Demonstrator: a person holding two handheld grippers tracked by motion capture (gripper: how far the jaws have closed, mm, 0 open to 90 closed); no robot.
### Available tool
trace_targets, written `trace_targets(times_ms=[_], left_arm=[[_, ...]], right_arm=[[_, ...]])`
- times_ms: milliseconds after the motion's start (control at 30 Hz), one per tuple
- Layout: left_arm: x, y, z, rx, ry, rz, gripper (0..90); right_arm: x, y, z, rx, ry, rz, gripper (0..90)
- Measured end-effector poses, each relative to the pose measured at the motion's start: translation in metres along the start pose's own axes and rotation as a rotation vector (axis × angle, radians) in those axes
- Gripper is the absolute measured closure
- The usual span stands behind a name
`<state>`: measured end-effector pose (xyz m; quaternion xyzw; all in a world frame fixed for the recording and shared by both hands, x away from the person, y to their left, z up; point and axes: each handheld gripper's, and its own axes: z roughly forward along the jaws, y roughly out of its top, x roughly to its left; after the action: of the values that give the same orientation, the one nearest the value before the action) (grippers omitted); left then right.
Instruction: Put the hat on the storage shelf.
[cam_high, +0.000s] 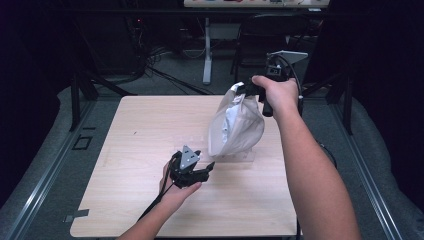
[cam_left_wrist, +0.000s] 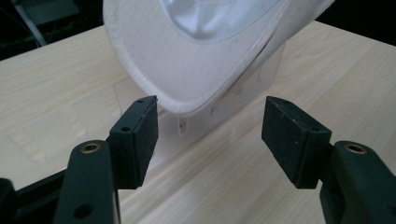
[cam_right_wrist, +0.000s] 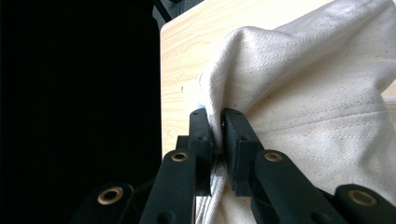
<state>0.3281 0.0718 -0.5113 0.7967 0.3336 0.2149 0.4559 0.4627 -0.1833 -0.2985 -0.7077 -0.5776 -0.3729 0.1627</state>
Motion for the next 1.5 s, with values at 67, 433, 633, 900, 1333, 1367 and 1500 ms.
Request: trace_targets(times_ms=[67,433,633,900,1333,1367,1500], left_arm=[[-0.004,0.004,0.005,-0.003,0.007,0.010,36.5],[-0.010,0.009,0.027,0.046,0.064,0.018,48.2],[-0.006,0.009,0.025,0.066,0.089,0.026,64.5],[0.004,0.009,0.022,0.058,0.057,0.008,75.3],[0.010,0.007,0.024,0.031,-0.019,-0.081,79.3],[0.011,0.007,0.024,0.029,-0.023,-0.092,79.3],[0.009,0.004,0.021,0.038,0.019,-0.068,81.3]], right_arm=[[0.000,0.000,0.000,-0.002,0.001,0.000,82.5],[0.000,-0.001,0.000,0.005,0.004,-0.004,82.5],[0.000,-0.002,-0.001,0.007,0.002,-0.008,82.5],[0.005,-0.003,0.000,0.009,0.018,-0.014,82.4],[0.011,-0.005,0.008,0.024,0.038,-0.032,82.4],[0.010,-0.005,0.009,0.021,0.038,-0.033,82.4],[0.009,-0.004,0.012,0.028,0.035,-0.033,82.4]])
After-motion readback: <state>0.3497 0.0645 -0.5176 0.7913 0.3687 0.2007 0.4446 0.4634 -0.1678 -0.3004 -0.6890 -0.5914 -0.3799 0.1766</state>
